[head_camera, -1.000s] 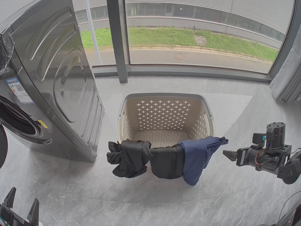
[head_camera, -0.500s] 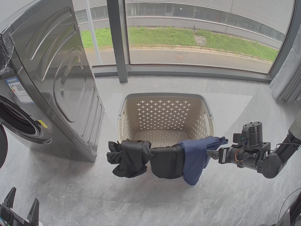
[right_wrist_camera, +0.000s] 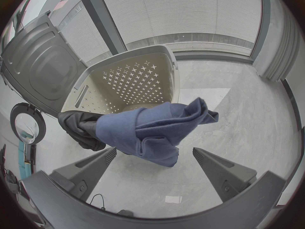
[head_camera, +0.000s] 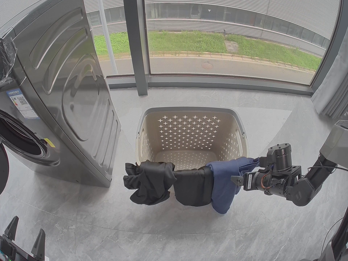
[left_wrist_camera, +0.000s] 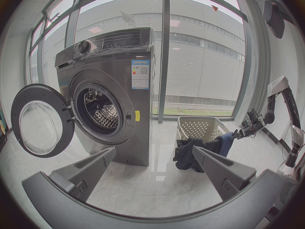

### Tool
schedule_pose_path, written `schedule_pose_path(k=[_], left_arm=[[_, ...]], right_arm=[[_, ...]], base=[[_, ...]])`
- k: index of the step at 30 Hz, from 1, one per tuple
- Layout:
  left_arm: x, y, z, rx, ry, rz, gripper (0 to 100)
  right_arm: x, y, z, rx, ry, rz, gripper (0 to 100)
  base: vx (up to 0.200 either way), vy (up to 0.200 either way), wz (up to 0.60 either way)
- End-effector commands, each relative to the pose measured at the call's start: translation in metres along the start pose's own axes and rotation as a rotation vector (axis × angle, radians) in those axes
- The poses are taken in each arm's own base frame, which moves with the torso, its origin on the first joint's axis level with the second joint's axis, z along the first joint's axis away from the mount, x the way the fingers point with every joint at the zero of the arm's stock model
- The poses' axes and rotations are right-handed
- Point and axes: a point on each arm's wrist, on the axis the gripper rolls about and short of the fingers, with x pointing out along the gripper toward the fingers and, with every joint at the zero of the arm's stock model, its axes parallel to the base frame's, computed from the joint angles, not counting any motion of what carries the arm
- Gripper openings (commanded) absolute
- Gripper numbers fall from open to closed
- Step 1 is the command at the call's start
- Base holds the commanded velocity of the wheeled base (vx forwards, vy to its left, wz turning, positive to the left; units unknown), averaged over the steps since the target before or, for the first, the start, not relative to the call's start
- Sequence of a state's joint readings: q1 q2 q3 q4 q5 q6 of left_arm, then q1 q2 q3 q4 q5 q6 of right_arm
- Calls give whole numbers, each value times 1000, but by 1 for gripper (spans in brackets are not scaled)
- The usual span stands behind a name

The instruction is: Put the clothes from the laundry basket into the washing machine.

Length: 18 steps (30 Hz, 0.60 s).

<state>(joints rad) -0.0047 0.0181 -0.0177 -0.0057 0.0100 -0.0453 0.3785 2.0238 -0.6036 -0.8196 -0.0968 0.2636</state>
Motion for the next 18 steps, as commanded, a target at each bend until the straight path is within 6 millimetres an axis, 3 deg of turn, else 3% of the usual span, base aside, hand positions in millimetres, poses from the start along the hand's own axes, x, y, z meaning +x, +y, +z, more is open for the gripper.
schedule_pose_path(k=[1, 18], left_arm=[[0, 0, -5, -1, 2, 1, 100], [0, 0, -5, -1, 2, 1, 100]], right_arm=[[15, 0, -8, -3, 16, -20, 100], [34, 3, -5, 5, -21, -10, 100]], base=[[0, 0, 0], [0, 0, 0]])
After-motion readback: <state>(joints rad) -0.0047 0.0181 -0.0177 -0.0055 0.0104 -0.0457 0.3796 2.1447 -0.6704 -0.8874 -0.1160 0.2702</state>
